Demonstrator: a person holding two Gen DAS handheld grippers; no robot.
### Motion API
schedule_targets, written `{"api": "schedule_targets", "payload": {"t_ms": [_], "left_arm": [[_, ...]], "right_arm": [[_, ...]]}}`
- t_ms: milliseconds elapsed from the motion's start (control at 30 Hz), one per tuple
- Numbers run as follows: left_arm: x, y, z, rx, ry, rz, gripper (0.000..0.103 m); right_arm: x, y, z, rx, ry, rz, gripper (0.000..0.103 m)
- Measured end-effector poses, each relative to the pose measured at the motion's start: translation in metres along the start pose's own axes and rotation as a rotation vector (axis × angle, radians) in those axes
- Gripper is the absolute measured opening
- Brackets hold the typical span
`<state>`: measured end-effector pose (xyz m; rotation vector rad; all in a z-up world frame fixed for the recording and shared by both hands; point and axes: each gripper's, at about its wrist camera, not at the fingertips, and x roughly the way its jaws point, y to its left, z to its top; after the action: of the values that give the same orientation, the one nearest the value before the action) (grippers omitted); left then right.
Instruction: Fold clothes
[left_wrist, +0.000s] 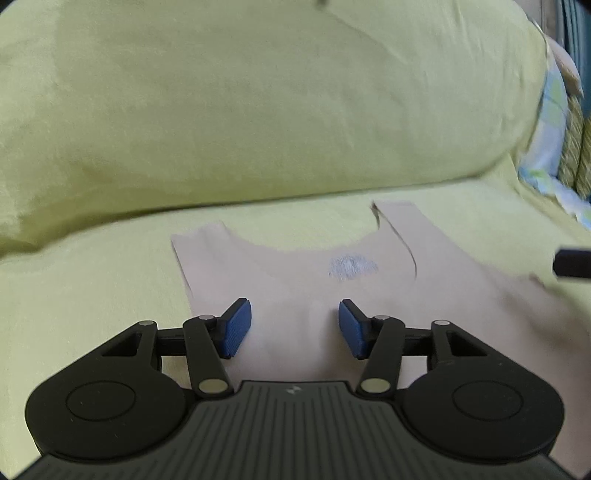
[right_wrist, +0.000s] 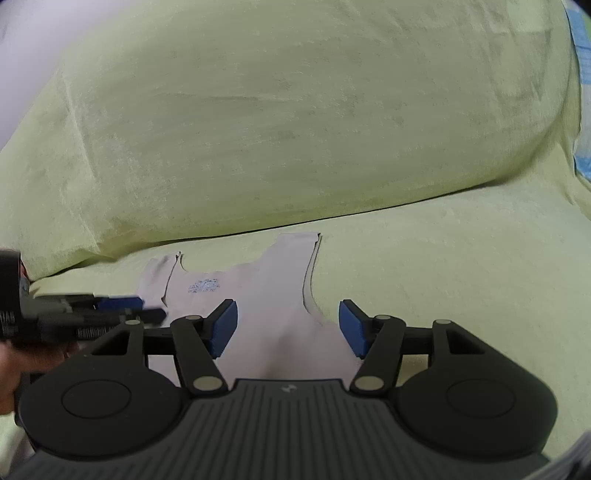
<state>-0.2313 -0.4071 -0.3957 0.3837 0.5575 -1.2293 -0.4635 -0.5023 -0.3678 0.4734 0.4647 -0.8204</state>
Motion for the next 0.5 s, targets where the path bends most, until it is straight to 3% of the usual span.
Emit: {"api": "schedule_targets", "payload": {"t_ms": [100, 133, 200, 267, 333, 500], "left_arm": [[0.009, 0.001, -0.003, 0.092, 0.013, 0.122, 0.057], [0.013, 0.007, -0.004, 0.070, 0.023, 0.137, 0.056], [0.009, 0.014, -0.002, -0.004, 0.012, 0.101, 0.056], [0.003, 0.011, 0.001, 0.012, -0.010, 0.073, 0.056], [0.009, 0.002, 0.001, 0.085, 0.018, 0.060, 0.056], [0.013, 0.008, -0.001, 0.041, 0.033, 0.081, 0.059]], "right_arm": [[-0.001, 0.000, 0.001, 0.005, -0.005, 0.008, 0.059], [-0.001, 0.001, 0.001, 0.007, -0.006, 0.011, 0.060], [-0.001, 0.003, 0.001, 0.006, -0.009, 0.016, 0.060], [0.000, 0.003, 0.000, 0.004, -0.008, 0.019, 0.061], [0.000, 0.004, 0.000, 0.003, -0.006, 0.021, 0.061], [0.002, 0.006, 0.000, -0.003, -0.003, 0.028, 0.062]]}}
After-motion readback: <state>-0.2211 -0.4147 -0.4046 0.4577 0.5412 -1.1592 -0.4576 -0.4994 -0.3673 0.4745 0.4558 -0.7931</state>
